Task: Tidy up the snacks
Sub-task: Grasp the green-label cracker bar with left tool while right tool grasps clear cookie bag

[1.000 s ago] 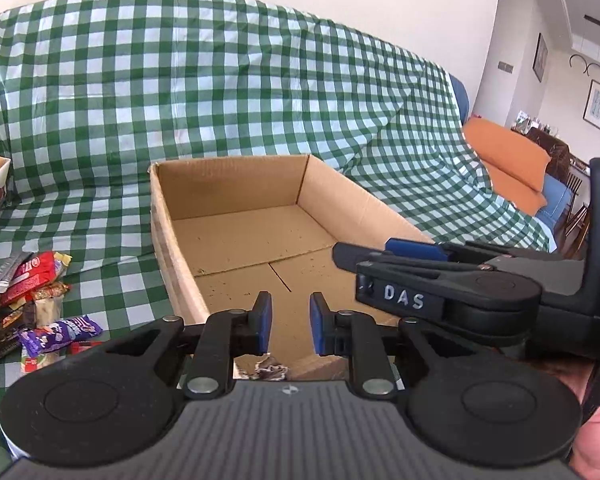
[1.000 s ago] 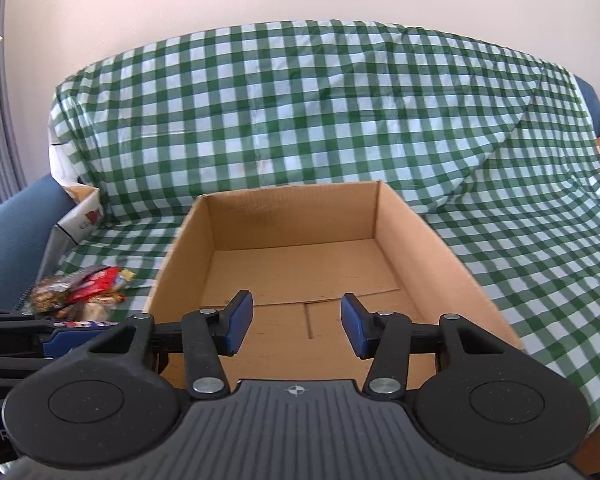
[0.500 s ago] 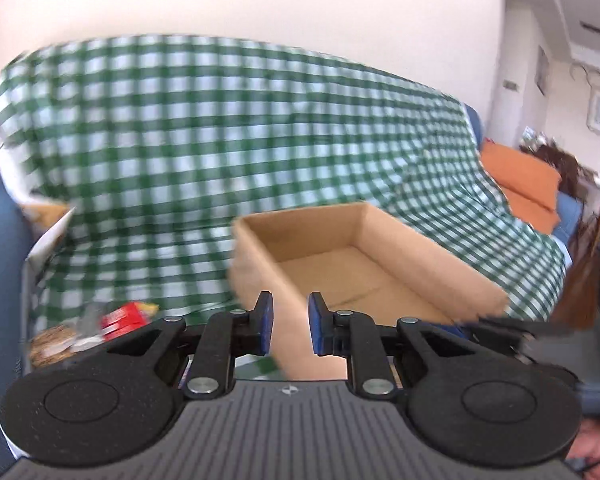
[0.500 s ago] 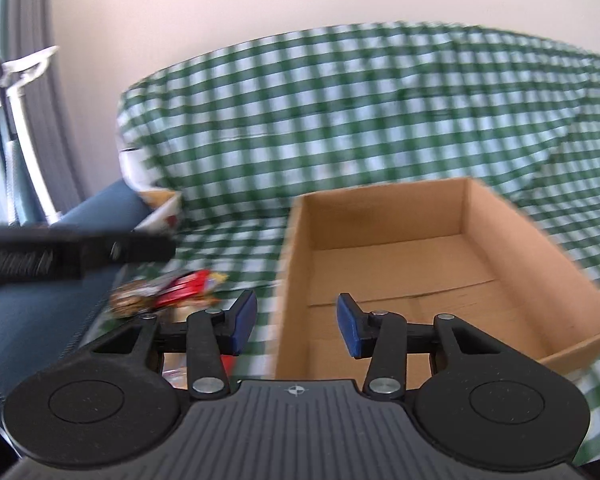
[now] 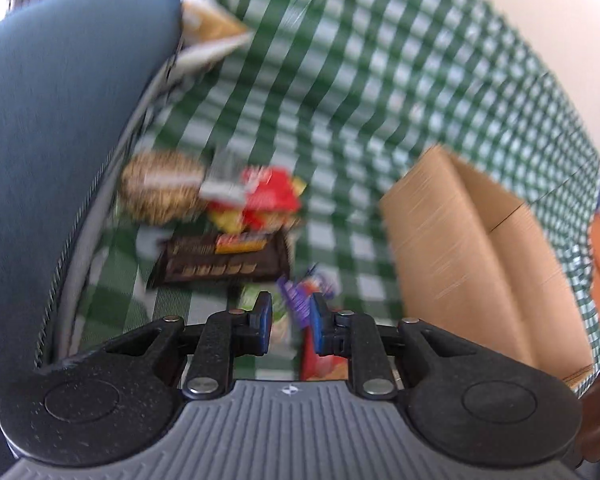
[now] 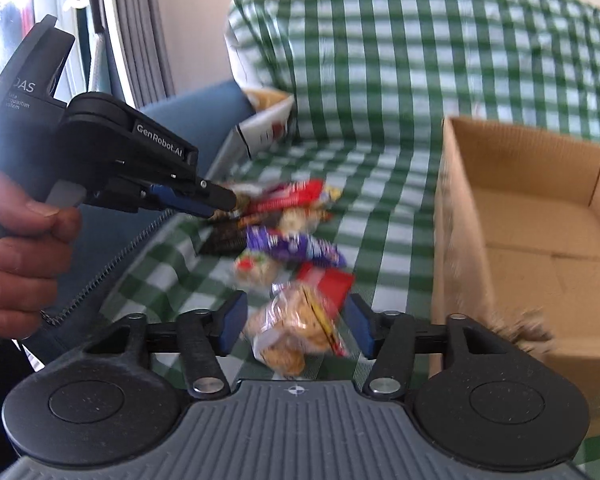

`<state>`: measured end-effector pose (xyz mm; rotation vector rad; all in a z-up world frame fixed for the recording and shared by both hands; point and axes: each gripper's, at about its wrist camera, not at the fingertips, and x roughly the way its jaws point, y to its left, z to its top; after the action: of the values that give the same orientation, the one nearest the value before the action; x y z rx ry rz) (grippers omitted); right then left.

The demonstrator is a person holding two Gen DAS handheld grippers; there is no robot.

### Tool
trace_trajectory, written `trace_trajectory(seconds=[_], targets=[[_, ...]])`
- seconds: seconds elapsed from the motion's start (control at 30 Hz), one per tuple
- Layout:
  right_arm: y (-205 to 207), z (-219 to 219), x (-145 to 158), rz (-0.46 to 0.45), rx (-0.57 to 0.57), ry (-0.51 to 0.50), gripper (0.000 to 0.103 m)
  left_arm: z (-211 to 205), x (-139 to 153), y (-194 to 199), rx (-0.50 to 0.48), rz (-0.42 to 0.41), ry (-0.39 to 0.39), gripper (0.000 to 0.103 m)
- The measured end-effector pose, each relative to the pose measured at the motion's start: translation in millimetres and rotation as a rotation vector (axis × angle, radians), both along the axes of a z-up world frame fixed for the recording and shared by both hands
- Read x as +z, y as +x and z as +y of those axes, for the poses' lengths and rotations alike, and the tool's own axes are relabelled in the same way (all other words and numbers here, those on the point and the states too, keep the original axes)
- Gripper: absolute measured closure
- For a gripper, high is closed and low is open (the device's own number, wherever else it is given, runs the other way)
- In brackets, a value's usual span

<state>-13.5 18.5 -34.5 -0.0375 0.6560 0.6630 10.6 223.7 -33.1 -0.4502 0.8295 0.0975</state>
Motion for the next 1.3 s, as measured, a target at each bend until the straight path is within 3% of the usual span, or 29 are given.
trace_trajectory(seconds=[0.07,0.17,0.37,0.7,0.73,0.8,0.83,1.0,1.07,1.3], targets=[[5,7,-9,0.006,0.016,-0.018,0.027,2,-10,9,0.007,0.040,-0.001,0.070],[11,16,-21,0.016,0.040,-0.058,0.024,-3,-23,19,0.006,0.087,0.031,0.055],[26,27,-34,0.048,0.044,-0.078,0.020,-22,-37,40,-0.009,0.151,0.130,0.043],[38,28,-44,0.106,0.050,-0.092,0.015,-30,-49,55,0.011,0.222,0.193,0.044],[38,28,-44,0.109,0.050,-0.093,0.015,-32,-49,56,0.008,0.223,0.197,0.046],[38,29,-45,0.112,0.055,-0.094,0.014,-36,-47,56,-0.007,0.224,0.215,0.061],[37,29,-46,0.112,0.060,-0.096,0.014,-37,-46,56,-0.015,0.221,0.226,0.062],[32,27,-46,0.079,0.067,-0.104,0.022,-37,-36,45,-0.047,0.214,0.245,0.063],[28,25,-45,0.063,0.083,-0.098,0.037,-35,-33,37,-0.053,0.216,0.238,0.063],[9,21,-35,0.000,0.116,-0.128,0.048,-34,-26,12,-0.132,0.250,0.203,0.063]])
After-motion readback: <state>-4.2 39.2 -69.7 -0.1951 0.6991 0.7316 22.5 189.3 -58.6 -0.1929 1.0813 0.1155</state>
